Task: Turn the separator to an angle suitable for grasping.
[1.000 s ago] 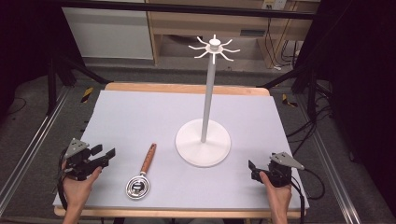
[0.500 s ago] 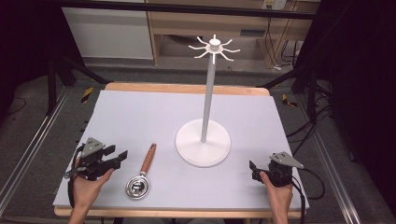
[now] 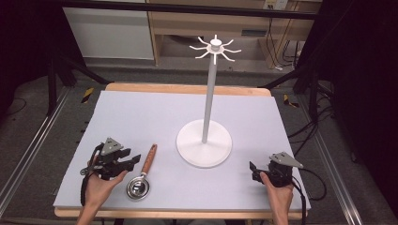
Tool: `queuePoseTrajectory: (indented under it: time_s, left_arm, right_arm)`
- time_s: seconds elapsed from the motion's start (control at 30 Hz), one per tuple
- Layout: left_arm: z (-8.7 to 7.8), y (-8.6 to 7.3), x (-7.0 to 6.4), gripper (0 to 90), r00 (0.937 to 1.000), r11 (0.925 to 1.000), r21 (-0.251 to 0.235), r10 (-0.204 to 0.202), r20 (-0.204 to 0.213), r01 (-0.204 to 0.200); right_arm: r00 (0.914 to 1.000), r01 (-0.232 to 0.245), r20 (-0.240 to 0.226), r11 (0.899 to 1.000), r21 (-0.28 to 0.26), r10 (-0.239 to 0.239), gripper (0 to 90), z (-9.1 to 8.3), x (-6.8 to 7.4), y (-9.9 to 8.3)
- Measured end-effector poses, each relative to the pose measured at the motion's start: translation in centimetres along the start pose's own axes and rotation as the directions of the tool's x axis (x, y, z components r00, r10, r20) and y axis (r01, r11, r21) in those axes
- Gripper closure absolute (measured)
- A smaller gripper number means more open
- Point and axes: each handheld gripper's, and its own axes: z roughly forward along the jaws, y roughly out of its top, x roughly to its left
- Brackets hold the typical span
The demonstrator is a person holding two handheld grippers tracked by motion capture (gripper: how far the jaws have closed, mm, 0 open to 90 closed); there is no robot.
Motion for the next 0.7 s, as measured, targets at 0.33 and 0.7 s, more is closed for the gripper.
queuePoseTrajectory:
  time_s: [0.33,0.7]
  left_arm:
    - [2.4,0.5,-1.3,54.6,0.9994,0.9950,0.093,0.036,0.005,-0.036]
    - [4.6,-0.7,-1.7,62.8,0.9995,0.9811,0.193,0.011,0.029,-0.016]
  right_arm:
    - [0.9999,0.005,-0.013,1.000,0.018,-0.004,6.1,0.2,0.1,-0.1]
    - [0.9996,0.013,-0.023,0.999,0.036,-0.012,6.2,0.3,0.1,0.0]
